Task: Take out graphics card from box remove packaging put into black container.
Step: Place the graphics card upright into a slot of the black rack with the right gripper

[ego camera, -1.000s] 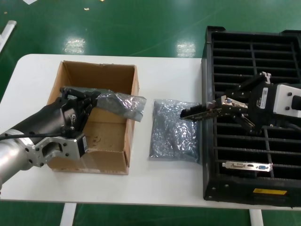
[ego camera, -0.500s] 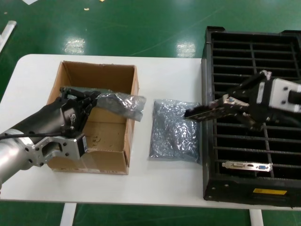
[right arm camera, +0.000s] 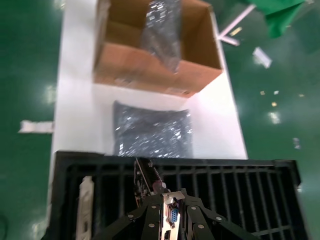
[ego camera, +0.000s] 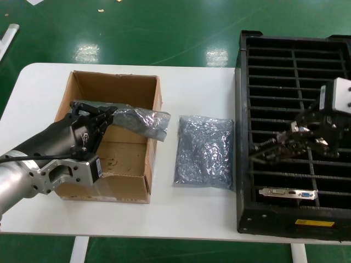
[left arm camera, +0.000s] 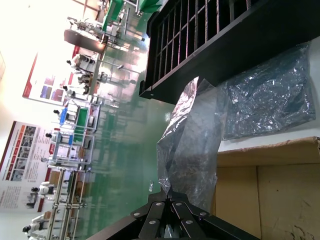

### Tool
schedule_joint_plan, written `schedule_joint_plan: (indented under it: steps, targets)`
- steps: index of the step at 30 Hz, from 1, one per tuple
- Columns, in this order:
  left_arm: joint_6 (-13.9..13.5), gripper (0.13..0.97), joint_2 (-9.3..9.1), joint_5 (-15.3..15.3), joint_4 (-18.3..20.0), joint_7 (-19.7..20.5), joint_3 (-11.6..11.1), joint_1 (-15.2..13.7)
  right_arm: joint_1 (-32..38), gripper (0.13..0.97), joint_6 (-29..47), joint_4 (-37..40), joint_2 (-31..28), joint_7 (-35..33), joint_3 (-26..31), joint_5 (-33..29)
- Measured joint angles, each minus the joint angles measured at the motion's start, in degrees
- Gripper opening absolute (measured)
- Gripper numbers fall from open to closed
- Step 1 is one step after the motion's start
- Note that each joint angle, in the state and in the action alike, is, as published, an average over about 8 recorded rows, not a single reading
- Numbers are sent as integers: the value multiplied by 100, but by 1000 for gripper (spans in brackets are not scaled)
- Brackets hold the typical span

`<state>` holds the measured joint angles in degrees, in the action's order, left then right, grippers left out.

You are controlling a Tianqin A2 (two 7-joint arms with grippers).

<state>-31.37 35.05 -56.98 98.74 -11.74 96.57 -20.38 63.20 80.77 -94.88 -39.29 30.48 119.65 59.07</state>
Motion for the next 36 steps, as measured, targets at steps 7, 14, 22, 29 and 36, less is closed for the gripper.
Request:
schedule_joint_plan:
  steps: [7,14,22,29,36]
  targets:
    - [0,138,0,0,0,0,0,0,126,183,330,-64,-48,-108,161,36]
    - [0,138,0,0,0,0,0,0,175,183,403,-78,-73,-215,266,-68]
    - [0,138,0,0,0,0,0,0,182,183,427,-4,-71,-359,371,-158]
    - [0,138,0,0,0,0,0,0,225,183,371,111,-36,-491,429,-259]
    - [0,138,0,0,0,0,0,0,261,183,360,197,-15,-622,501,-347]
